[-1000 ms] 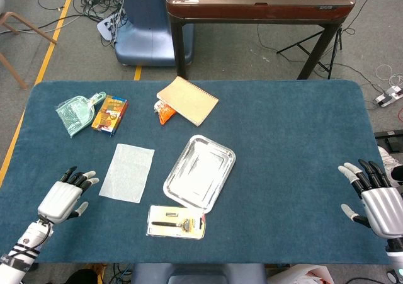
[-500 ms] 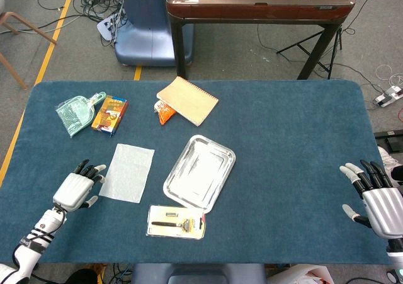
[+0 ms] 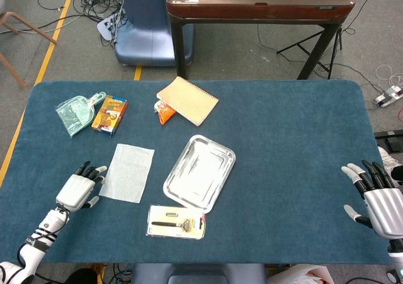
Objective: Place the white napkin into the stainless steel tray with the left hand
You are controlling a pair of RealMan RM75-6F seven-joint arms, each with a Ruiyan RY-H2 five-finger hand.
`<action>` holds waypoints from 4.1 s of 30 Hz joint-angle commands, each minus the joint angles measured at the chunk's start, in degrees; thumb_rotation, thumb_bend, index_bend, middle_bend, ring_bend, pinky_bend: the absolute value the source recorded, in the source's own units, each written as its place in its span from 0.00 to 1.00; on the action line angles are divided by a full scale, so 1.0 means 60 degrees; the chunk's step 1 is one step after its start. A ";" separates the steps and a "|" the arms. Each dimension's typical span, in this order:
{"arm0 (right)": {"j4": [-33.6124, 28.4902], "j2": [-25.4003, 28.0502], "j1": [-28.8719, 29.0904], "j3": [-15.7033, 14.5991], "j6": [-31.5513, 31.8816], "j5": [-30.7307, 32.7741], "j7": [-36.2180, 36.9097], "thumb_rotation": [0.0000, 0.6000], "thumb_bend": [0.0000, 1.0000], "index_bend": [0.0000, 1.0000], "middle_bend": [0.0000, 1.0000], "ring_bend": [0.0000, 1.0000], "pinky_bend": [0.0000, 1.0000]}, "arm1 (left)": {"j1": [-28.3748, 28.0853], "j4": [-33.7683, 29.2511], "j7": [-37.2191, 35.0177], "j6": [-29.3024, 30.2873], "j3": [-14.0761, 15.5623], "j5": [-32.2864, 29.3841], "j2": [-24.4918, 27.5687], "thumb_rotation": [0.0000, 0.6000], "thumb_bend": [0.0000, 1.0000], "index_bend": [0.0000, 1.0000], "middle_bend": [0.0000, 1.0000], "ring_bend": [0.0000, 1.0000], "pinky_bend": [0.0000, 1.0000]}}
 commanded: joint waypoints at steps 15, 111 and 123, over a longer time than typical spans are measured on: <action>-0.0115 0.0072 -0.0093 -0.0009 0.0044 0.0066 -0.0102 1.00 0.20 0.16 0.17 0.05 0.09 | -0.0275 0.1148 -0.1073 0.0117 0.0174 0.0104 -0.0803 1.00 0.24 0.41 0.18 0.18 0.05; 0.0119 -0.0055 -0.0394 0.0044 0.0433 -0.0011 0.0236 1.00 0.20 0.16 0.17 0.05 0.09 | -0.2931 -0.2316 0.0051 -0.0914 -0.0919 -0.0647 -0.2095 1.00 0.39 0.54 0.26 0.22 0.05; 0.0212 -0.0064 -0.0452 0.0028 0.0484 0.0007 0.0338 1.00 0.20 0.16 0.17 0.05 0.09 | -0.2927 -0.2501 0.1174 -0.1119 -0.1548 -0.1916 -0.2670 1.00 0.39 0.54 0.26 0.22 0.05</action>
